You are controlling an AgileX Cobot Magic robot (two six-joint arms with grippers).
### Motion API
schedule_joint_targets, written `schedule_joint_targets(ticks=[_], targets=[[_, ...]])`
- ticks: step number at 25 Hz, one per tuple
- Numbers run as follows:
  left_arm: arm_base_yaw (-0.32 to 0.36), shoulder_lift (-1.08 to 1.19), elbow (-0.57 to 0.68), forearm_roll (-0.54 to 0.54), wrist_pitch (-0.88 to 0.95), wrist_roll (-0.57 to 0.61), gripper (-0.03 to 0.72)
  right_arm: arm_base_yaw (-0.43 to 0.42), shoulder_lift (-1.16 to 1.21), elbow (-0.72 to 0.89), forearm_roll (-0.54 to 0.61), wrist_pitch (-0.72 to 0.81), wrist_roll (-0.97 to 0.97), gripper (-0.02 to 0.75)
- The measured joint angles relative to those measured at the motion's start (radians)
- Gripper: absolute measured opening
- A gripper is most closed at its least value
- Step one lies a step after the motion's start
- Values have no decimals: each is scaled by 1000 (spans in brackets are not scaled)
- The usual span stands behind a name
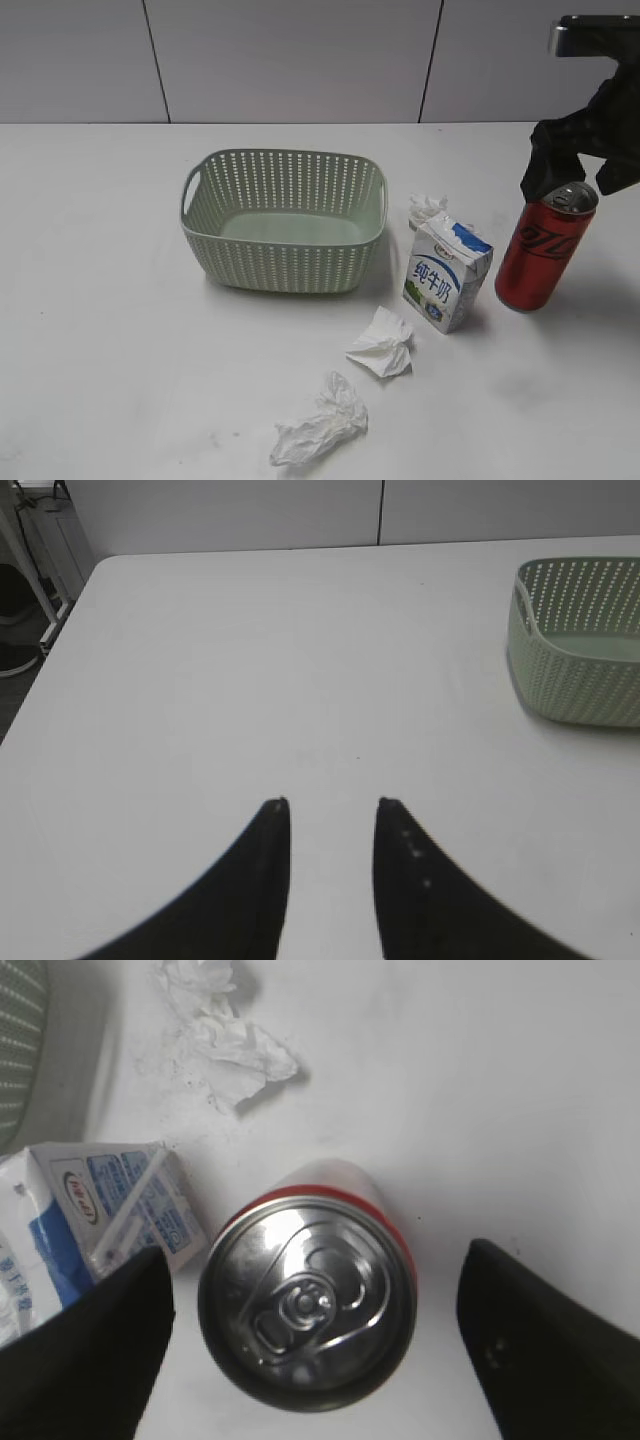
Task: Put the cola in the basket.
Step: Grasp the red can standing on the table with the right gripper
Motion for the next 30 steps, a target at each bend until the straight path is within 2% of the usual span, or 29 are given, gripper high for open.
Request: schedule_joint_targets(ticks=[20,23,26,30], targets=[[0,0,0,0,0,0,228,0,125,0,-5,-18,5,638],[0,0,0,0,0,0,228,0,128,0,3,-19,5,603],[0,0,0,0,0,0,228,0,128,0,7,-19,5,529],[0,0,0,0,0,0,228,1,128,-3,11,-16,5,522]])
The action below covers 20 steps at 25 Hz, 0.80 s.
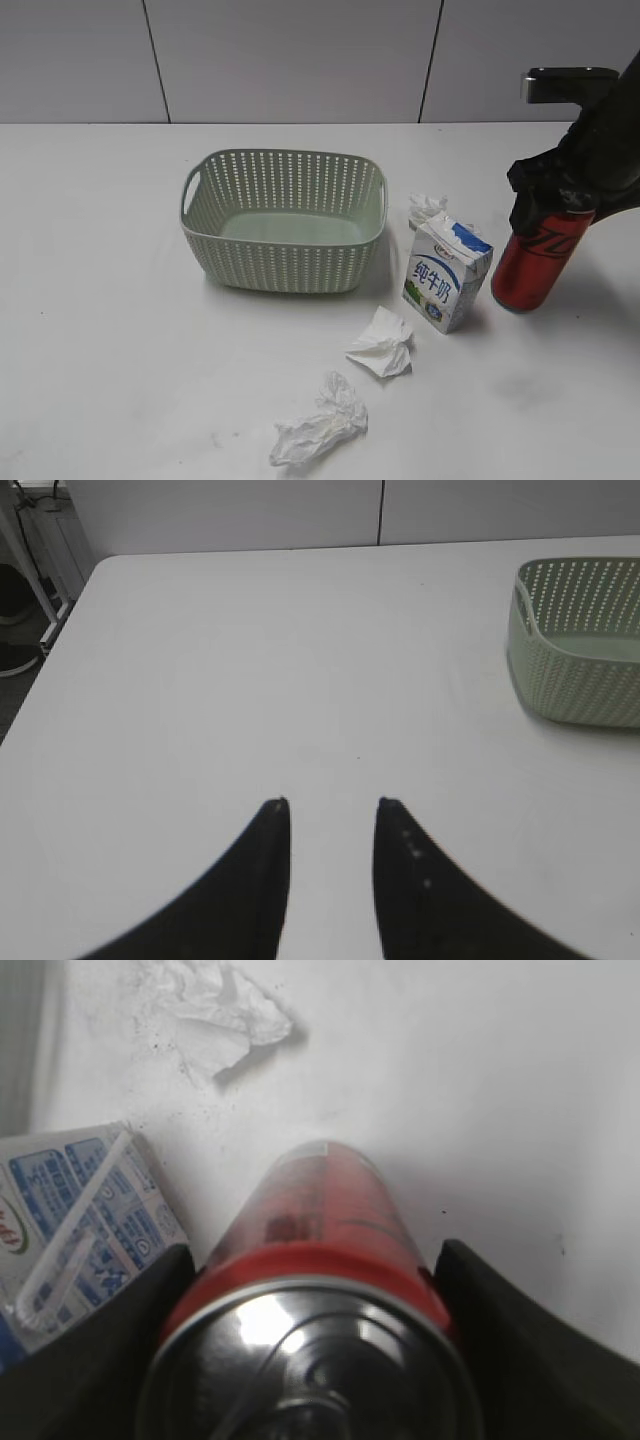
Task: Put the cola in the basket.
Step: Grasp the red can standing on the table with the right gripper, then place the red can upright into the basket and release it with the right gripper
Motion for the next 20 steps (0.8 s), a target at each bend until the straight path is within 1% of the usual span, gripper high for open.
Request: schedule_joint_targets(ticks=[2,5,8,14,17,20], targets=[[0,0,0,0,0,0,228,0,1,-13,2,28,0,522],[0,0,0,0,0,0,228,0,5,-70,-4,112,-2,522],[0,0,0,0,0,0,228,0,6,-164,-17,182,-12,522],[0,0,0,0,0,0,228,6,6,-411,-24,286,-18,522],[0,0,0,0,0,0,228,45,6,-514,-53,316,-58,522],[0,0,0,0,0,0,228,134,6,-579,-97,320,-74,522]])
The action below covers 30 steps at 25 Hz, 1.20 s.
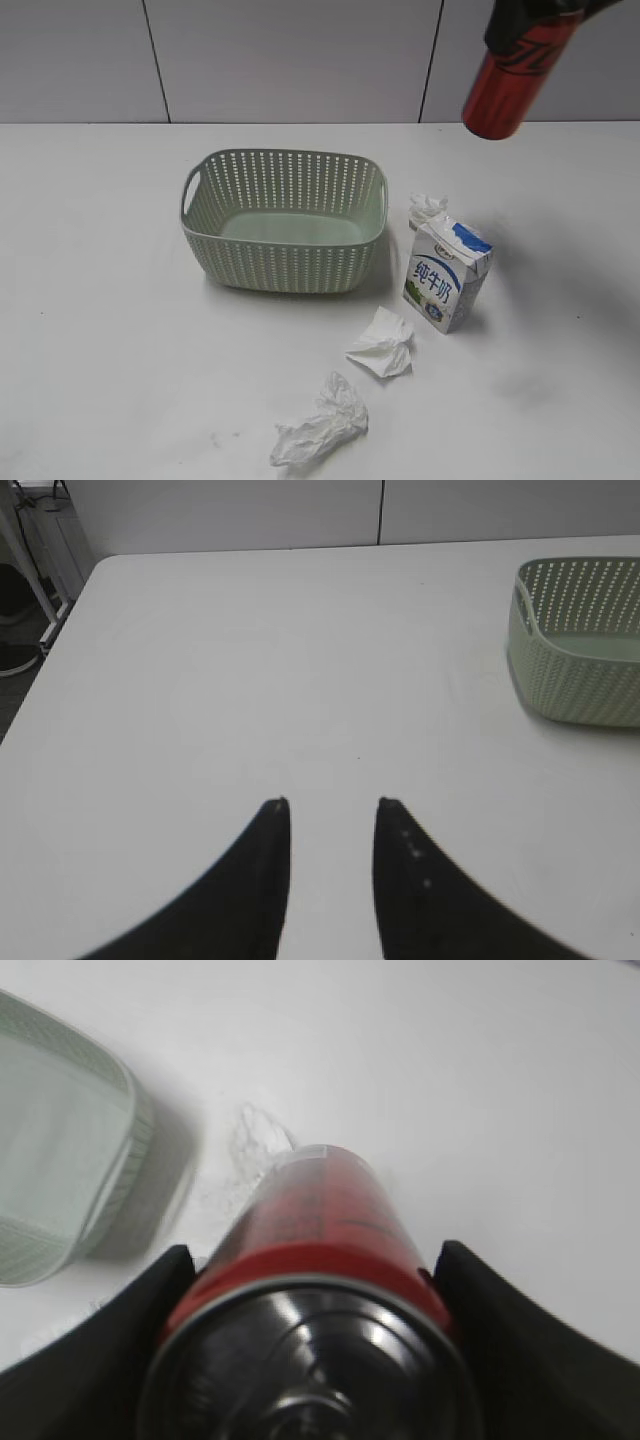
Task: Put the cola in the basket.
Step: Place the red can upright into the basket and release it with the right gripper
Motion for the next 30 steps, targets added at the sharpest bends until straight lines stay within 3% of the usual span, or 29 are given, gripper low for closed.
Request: schedule_joint_targets(ticks=[7,13,30], targets=[[0,0,0,0,0,0,228,211,36,-37,-17,-69,-7,522],[0,0,0,0,0,0,228,321,158,-75,-22,-73,-7,522],[0,0,0,0,0,0,228,345,421,-101,-24,-217,-15,522]])
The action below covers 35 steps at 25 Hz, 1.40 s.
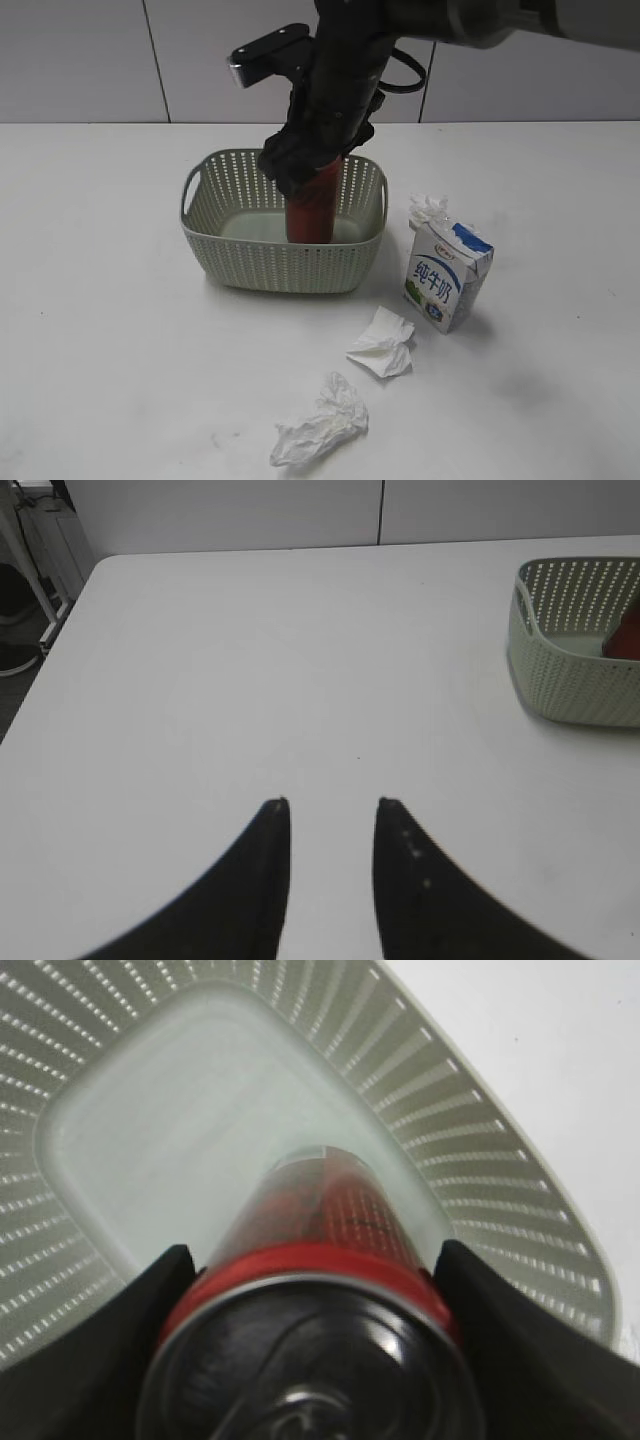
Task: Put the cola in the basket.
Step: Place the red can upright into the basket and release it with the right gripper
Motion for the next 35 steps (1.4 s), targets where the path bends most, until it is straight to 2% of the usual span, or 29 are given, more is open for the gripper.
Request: schedule_joint_targets(ticks=[11,15,17,24,30,35], targets=[[0,0,0,0,0,0,228,0,25,-13,3,-11,-9,521],[0,0,0,0,0,0,228,0,29,-13,3,8,-6,638],[0,0,0,0,0,0,228,0,31,-28,3,39,12,655],[0,0,0,0,0,0,228,0,28,-213,4,144,56,656],[0,0,0,0,0,0,228,-10,31,-402,-1,165,117,655],[0,0,0,0,0,0,228,-94,31,-445,-1,280,152,647]])
